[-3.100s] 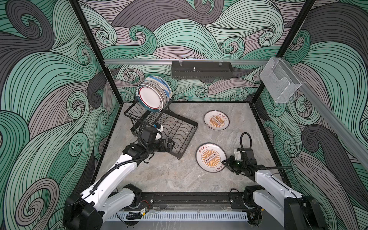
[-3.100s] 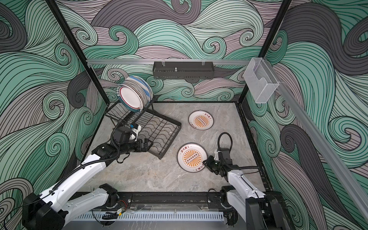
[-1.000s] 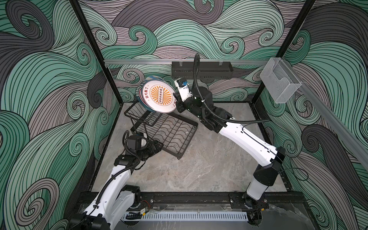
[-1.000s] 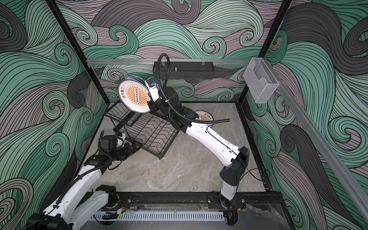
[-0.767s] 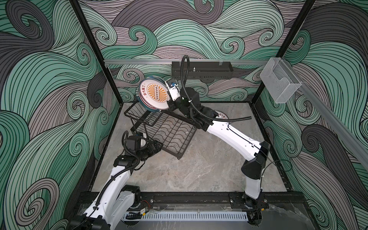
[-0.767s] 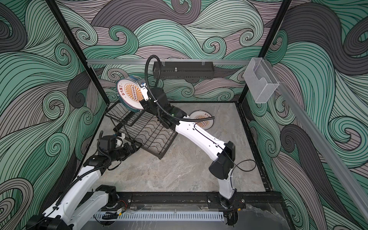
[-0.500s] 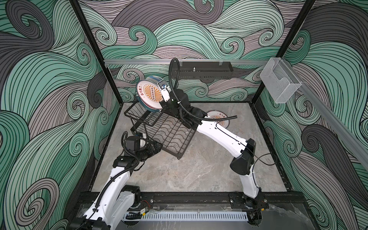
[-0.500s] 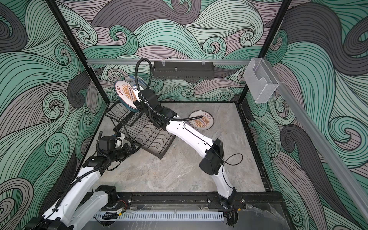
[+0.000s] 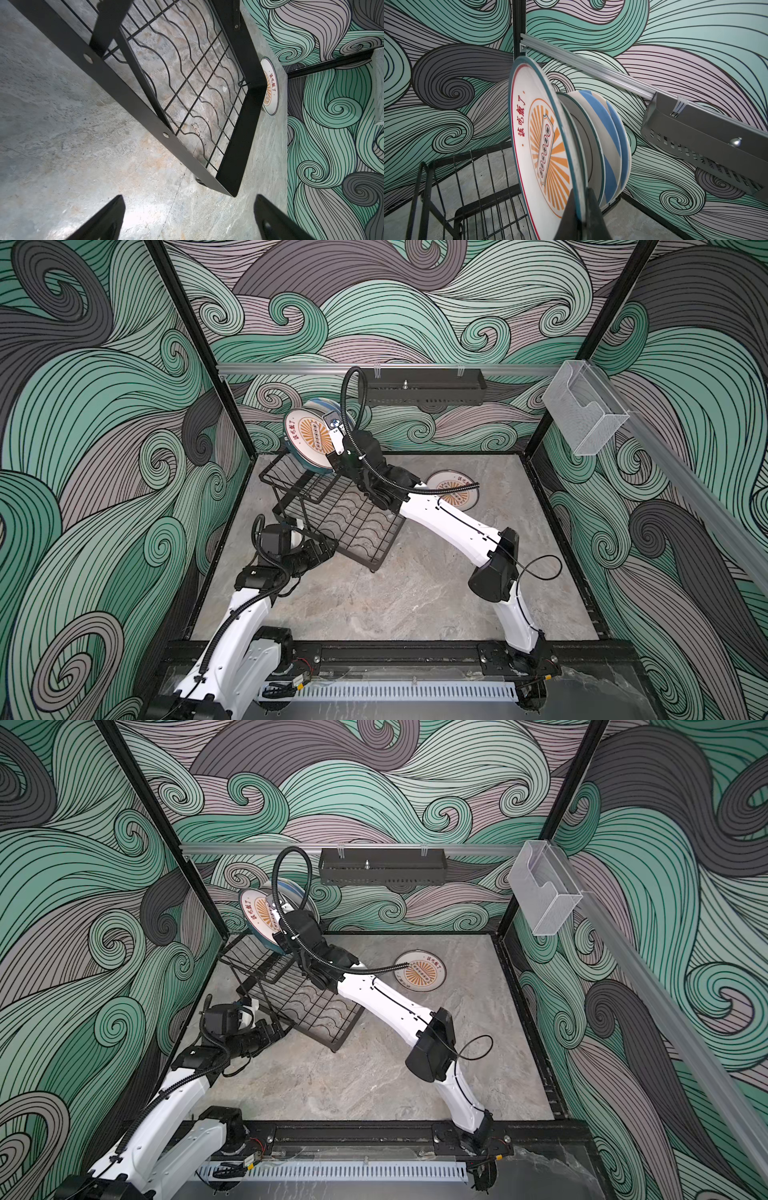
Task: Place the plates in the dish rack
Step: 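Lower the sunburst plate into the rack slot in front of the others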
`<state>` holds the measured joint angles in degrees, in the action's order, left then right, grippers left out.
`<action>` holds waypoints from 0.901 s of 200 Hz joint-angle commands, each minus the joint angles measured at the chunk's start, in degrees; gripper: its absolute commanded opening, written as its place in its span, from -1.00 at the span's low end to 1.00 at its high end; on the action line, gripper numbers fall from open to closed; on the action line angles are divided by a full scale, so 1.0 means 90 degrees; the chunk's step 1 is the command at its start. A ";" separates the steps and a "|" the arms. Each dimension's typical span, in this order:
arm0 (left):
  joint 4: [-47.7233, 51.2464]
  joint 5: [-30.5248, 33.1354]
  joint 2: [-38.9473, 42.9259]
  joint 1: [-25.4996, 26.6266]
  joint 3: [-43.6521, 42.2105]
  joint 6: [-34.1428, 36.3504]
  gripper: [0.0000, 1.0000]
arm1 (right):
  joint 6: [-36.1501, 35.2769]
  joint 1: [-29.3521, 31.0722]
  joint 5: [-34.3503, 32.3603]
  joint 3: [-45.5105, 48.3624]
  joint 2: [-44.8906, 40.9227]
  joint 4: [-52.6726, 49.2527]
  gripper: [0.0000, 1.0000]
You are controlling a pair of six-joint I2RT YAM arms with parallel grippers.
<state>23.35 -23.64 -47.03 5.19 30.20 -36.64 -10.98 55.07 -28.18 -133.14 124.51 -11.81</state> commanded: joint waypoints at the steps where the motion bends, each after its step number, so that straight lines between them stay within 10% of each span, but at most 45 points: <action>1: 0.0126 -0.0069 0.0033 -0.0057 0.0059 0.0098 0.97 | 0.0122 0.0014 -0.0274 -0.0320 0.0072 0.0381 -1.00; 180: 0.0090 -0.0087 0.0024 -0.0079 0.0043 0.0097 0.97 | 0.0185 0.0014 -0.0489 -0.1084 0.1064 0.0032 -1.00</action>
<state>23.35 -23.83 -47.03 5.15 30.17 -36.58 -9.82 55.92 -29.54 -140.90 133.29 -13.08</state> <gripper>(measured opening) 0.986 0.073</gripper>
